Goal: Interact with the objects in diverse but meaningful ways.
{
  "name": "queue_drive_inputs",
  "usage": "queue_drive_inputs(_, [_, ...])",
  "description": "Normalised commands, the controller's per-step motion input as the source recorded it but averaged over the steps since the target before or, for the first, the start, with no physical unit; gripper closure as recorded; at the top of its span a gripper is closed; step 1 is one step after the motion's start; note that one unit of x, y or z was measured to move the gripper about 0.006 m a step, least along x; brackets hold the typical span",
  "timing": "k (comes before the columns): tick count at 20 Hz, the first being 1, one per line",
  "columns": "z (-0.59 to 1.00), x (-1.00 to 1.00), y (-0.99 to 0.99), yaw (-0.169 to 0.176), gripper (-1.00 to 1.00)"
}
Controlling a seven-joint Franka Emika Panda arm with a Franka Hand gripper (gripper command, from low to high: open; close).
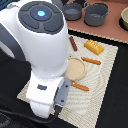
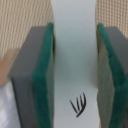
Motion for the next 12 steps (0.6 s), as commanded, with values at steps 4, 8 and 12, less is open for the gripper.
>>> queue_drive_inputs(4, [-0.04,0.02,0.0,0.008,-1.0])
queue_drive_inputs(8, [-0.18,0.02,-0.04,0.0,-1.0])
queue_drive_inputs(12, [0.08,0.03,0.1,0.0,-1.0])
